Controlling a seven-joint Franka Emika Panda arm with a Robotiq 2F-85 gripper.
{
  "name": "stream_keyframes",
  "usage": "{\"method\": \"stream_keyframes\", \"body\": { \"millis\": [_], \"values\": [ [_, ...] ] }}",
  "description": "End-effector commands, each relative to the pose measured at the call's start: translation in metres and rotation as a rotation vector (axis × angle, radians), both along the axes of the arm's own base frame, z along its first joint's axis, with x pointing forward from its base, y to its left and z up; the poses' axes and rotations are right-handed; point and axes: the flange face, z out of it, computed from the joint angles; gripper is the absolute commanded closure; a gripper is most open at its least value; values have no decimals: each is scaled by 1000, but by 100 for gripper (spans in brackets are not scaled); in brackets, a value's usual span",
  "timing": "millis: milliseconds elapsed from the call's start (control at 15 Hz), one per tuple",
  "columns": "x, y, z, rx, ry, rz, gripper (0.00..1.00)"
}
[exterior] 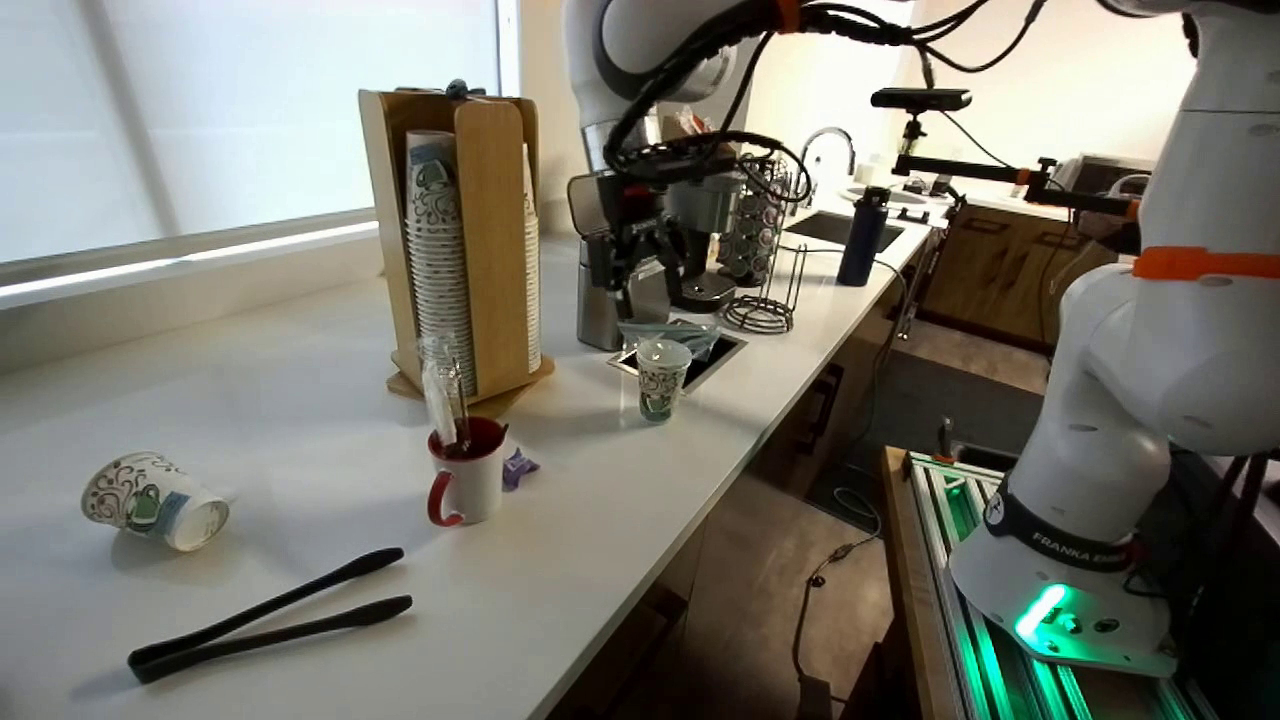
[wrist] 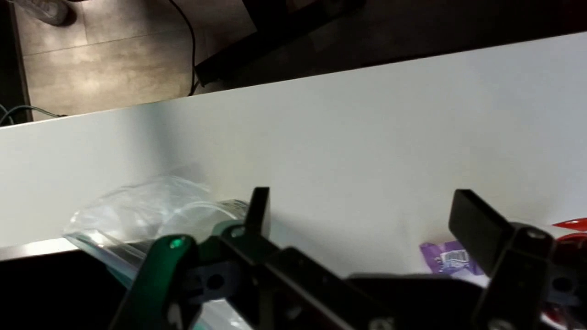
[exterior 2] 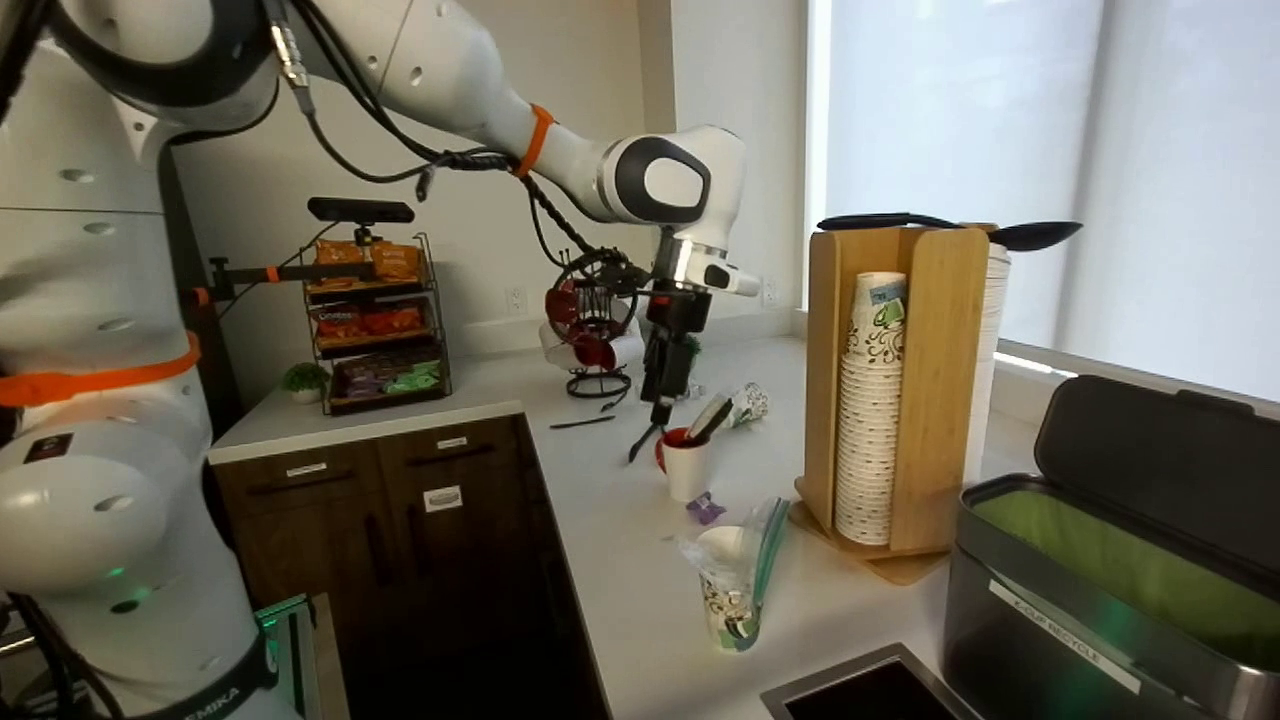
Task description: Remove the tongs from the cup, then move the paper towel roll to the left
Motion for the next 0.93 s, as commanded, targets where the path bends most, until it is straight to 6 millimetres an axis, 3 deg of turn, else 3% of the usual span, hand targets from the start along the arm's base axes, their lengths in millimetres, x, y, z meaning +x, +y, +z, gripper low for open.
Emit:
{"method": "stream_keyframes", "body": {
  "millis": [0,400,467,600,800,867],
  "values": [
    [-61,-66,0,51,-68,0,0],
    [-148,-193,11,140,-231,-10,0],
    [-123,-178,7,101,-159,-15,0],
    [-135,-194,11,104,-178,-33,0],
    [-125,-180,8,101,-166,-11,0],
    [-122,-184,9,82,-175,-10,0]
  ]
}}
